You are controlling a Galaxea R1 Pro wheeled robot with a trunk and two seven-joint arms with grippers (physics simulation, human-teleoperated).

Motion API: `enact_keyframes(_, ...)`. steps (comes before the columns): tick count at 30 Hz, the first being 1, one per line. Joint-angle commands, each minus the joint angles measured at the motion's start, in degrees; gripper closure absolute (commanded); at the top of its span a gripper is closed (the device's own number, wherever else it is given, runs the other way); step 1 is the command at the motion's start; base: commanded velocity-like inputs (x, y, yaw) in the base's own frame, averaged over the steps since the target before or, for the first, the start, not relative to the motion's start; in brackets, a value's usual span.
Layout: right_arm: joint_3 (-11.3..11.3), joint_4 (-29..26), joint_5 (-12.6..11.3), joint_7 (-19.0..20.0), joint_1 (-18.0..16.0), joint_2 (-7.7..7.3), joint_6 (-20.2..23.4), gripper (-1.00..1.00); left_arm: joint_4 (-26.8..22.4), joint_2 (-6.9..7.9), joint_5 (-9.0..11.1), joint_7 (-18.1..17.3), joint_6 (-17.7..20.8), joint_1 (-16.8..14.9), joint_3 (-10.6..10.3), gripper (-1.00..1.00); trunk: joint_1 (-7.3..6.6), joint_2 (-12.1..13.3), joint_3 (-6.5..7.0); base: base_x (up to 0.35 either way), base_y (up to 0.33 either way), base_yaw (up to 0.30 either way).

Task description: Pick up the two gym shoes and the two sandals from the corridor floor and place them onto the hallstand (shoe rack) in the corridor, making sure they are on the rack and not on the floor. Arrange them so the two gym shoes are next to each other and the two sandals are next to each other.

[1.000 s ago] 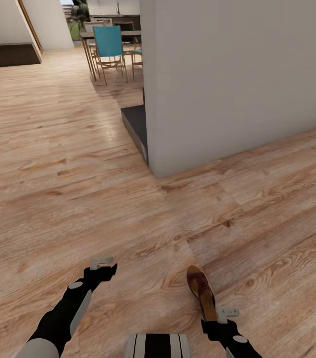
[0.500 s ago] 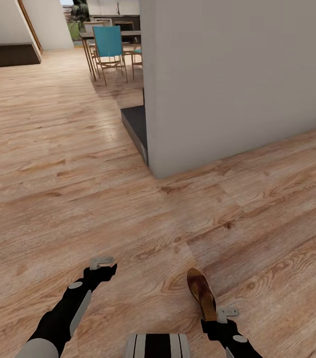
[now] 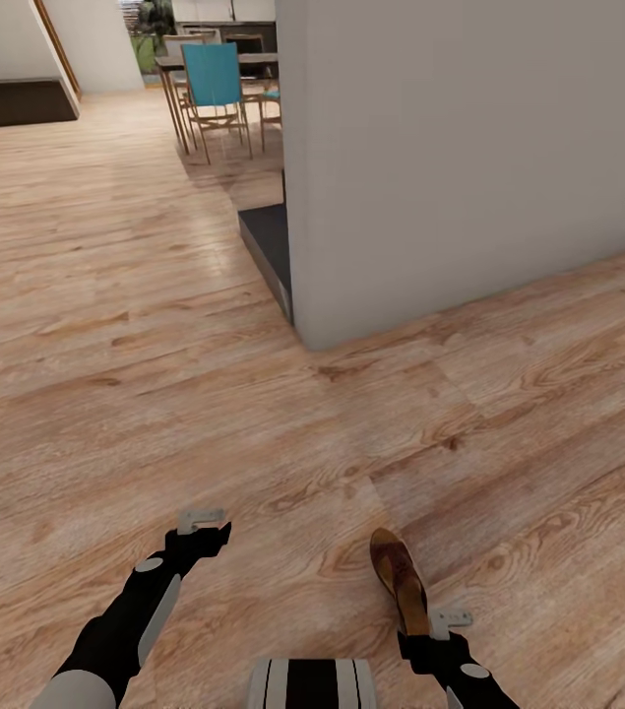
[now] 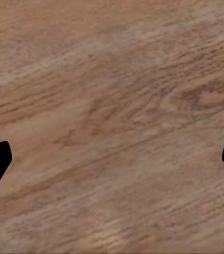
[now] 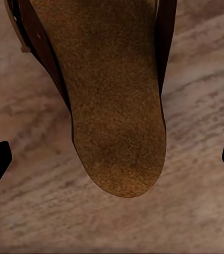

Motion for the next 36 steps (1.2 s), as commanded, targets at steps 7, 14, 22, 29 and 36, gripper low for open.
enact_keyframes(7, 0.0, 0.0, 0.1, 0.0, 0.0, -0.02, 0.0, -1.0, -0.1, 0.05, 0.6, 0.0, 0.3, 0.0, -0.1, -1.0, -0.01, 0.0, -0.28, 0.0, 0.0, 0.0)
enact_keyframes(14, -0.1, 0.0, 0.0, 0.0, 0.0, 0.0, 0.0, -1.0, -0.1, 0.05, 0.6, 0.0, 0.3, 0.0, -0.1, -1.0, 0.12, -0.1, -1.81, 0.0, 0.0, 0.0)
enact_keyframes(22, -0.1, 0.0, 0.0, 0.0, 0.0, 0.0, 0.0, -1.0, -0.1, 0.05, 0.6, 0.0, 0.3, 0.0, -0.1, -1.0, 0.32, -0.2, -4.29, 0.0, 0.0, 0.0)
enact_keyframes(29, -0.1, 0.0, 0.1, 0.0, 0.0, 0.01, 0.0, -1.0, -0.1, 0.05, 0.5, 0.0, 0.3, 0.0, -0.1, -1.0, 0.38, -0.2, -5.02, 0.0, 0.0, 0.0)
enact_keyframes(36, -0.1, 0.0, 0.1, 0.0, 0.0, 0.0, 0.0, -1.0, -0.1, 0.05, 0.5, 0.0, 0.3, 0.0, -0.1, -1.0, 0.38, -0.2, -5.06, 0.0, 0.0, 0.0)
